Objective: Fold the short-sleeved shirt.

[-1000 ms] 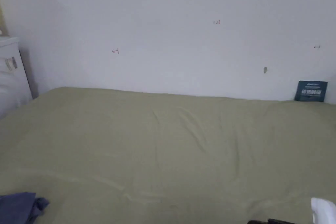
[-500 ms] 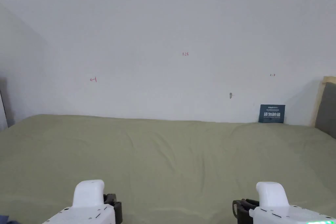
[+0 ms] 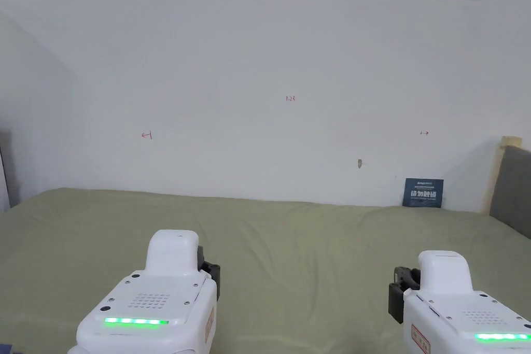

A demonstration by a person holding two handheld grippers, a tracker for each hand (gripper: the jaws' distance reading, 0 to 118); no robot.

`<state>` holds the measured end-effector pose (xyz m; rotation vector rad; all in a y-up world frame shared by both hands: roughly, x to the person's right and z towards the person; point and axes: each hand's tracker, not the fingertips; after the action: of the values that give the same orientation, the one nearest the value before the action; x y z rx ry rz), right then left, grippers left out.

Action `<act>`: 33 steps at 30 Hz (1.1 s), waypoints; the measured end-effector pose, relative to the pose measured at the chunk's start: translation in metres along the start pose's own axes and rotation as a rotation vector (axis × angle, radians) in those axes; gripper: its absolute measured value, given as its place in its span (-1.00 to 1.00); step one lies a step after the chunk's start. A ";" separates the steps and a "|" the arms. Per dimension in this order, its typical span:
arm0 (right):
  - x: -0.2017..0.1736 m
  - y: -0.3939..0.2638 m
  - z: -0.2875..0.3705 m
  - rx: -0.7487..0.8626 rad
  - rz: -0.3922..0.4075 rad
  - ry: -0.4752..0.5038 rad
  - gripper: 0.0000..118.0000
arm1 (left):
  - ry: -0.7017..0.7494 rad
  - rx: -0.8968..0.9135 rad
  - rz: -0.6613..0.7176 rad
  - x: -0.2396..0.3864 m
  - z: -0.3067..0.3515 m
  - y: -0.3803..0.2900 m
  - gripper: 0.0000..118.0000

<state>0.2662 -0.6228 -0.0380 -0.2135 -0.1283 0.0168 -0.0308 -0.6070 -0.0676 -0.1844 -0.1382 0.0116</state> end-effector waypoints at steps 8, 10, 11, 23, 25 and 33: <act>-0.005 -0.004 -0.002 0.019 0.022 -0.040 0.98 | 0.017 0.050 0.057 -0.010 0.000 0.001 1.00; -0.005 -0.005 -0.004 0.019 0.021 -0.043 0.98 | 0.027 0.043 0.065 -0.011 -0.002 0.000 1.00; -0.005 -0.005 -0.005 0.011 0.023 -0.049 0.98 | 0.045 0.027 0.067 -0.012 -0.003 0.000 1.00; -0.003 -0.009 -0.002 0.030 0.021 -0.081 0.98 | 0.069 0.027 0.064 -0.024 -0.006 -0.011 1.00; -0.001 -0.009 -0.001 0.041 0.019 -0.082 0.98 | 0.069 0.029 0.057 -0.024 -0.006 -0.011 1.00; 0.000 -0.006 0.000 0.059 0.000 -0.091 0.98 | 0.055 0.044 0.030 -0.024 -0.009 -0.013 1.00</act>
<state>0.2659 -0.6292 -0.0371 -0.1538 -0.2180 0.0299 -0.0538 -0.6224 -0.0772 -0.1431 -0.0802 0.0393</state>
